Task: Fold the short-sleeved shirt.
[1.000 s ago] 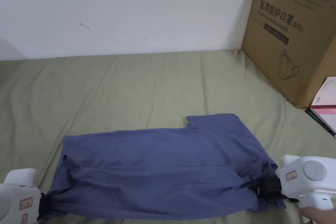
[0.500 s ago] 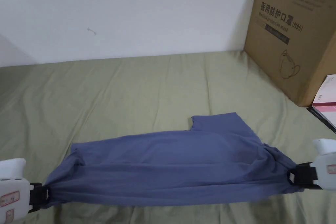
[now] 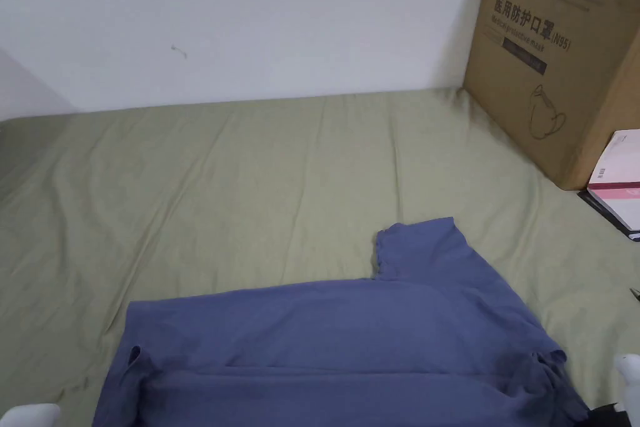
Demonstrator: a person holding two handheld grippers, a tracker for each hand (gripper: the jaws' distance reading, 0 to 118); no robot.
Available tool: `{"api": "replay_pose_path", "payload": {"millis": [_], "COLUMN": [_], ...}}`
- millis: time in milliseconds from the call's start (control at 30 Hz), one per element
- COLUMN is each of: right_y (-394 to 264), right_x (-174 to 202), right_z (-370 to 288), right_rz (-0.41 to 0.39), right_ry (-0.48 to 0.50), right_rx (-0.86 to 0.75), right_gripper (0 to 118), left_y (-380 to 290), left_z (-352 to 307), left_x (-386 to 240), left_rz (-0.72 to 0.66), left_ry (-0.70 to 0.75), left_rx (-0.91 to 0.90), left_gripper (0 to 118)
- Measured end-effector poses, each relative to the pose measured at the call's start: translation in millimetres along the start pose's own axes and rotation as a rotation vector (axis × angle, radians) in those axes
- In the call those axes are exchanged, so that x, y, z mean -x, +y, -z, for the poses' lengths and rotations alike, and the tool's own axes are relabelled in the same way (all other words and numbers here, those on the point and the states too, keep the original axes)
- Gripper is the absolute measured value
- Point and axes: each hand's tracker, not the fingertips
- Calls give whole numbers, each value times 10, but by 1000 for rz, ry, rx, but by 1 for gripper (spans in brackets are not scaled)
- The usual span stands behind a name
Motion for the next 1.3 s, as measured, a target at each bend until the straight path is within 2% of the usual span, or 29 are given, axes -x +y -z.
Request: {"api": "replay_pose_path", "payload": {"millis": [33,67,100,133,267,300,333,400,433,467,500,533,567,633,733,800,900,967,1000,1033,1067,1100,1300], "right_y": [25,36,44,54,134,202,219,236,221,213,199,186,182,212,320,418,669,791,844,889,913,952,1030], "right_x": [-2,19,48,80,249,179,267,459,582,682,767,859,926,1068,1192,1255,1195,1162,1134,1103,1081,1007,913], "right_z": [3,-23,-46,-84,-351,-351,-442,-625,-738,-821,-890,-952,-989,-993,-994,-993,-911,-843,-803,-760,-728,-661,-371], "right_rz": [34,68,82,58,12,0,-16,-41,-54,-67,-78,-78,-66,-47,-49,-63,-49,14,41,56,64,70,74], "right_ry": [-3,-17,-56,-60,-72,-59,-30,3,29,68,114,154,204,271,396,383,413,459,475,499,498,489,425], "right_rx": [-4,-8,-14,-14,-56,-94,-152,-285,-351,-411,-469,-534,-589,-622,-672,-691,-680,-652,-641,-619,-621,-619,-512], "right_gripper": [46,80,106,112,112,112,111,109,99,81,51,14,7,1,1,1,1,1,1,1,1,1,1], "left_y": [7,11,12,5,181,244,309,344,374,390,394,370,374,423,598,881,1481,1896,2007,2090,2149,2196,2296], "left_z": [34,49,44,-13,-334,-450,-571,-860,-968,-1062,-1137,-1215,-1261,-1281,-1299,-1245,-930,-513,-327,-145,12,167,939], "left_x": [33,74,108,104,83,29,-45,-320,-431,-541,-635,-751,-828,-929,-896,-800,-472,-234,-123,-18,65,121,225], "left_rz": [-20,-50,-75,-98,-171,-171,-161,-115,-93,-68,-51,-29,-13,-3,-24,-28,-46,-70,-92,-102,-103,-94,-23], "left_ry": [-6,1,-3,-13,-72,-102,-125,-136,-114,-89,-67,-51,-62,-90,-162,-141,-104,-78,-46,-13,14,40,69], "left_rx": [14,27,36,24,-137,-197,-260,-388,-448,-511,-568,-624,-664,-676,-691,-661,-497,-288,-233,-220,-233,-199,-86], "left_gripper": [62,87,97,97,97,97,97,96,89,75,51,10,0,0,0,0,0,0,6,41,89,115,114]}}
